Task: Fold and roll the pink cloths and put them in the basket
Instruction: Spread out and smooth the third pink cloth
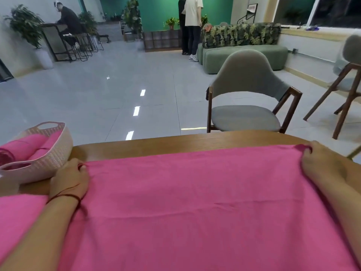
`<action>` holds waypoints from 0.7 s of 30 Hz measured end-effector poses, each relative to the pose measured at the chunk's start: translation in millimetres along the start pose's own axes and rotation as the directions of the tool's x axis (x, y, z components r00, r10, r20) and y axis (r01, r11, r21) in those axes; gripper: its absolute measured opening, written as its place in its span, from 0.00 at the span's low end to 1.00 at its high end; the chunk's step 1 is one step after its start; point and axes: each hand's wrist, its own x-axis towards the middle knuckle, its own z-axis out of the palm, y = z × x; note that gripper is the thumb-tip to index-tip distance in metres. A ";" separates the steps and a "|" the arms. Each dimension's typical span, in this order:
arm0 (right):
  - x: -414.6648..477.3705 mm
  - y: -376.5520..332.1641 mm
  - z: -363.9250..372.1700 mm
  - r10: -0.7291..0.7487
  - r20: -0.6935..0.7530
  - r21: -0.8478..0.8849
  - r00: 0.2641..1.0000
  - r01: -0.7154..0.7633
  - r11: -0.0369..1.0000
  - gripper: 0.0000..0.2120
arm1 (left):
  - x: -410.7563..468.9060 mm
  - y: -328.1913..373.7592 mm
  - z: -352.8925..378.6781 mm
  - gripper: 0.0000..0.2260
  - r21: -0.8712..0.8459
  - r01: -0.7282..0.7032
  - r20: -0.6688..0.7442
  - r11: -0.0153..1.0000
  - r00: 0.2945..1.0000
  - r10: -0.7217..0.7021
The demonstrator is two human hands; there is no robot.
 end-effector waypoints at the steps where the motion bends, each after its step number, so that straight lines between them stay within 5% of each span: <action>1: 0.3 1.2 -1.0 -0.007 -0.008 -0.010 1.000 0.007 1.000 0.15 | -1.0 1.9 -0.3 0.03 0.003 0.000 0.009 1.000 1.000 0.000; 11: 9.7 12.1 -7.6 0.025 -0.034 -0.028 0.999 -0.025 0.999 0.19 | -0.8 37.5 4.0 0.07 0.018 0.056 -0.004 0.998 0.998 -0.056; 21: 51.3 14.2 -31.3 0.151 -0.084 0.006 0.985 -0.151 0.989 0.24 | 24.1 49.2 -35.7 0.10 -0.248 -0.008 -0.114 0.969 0.993 -0.021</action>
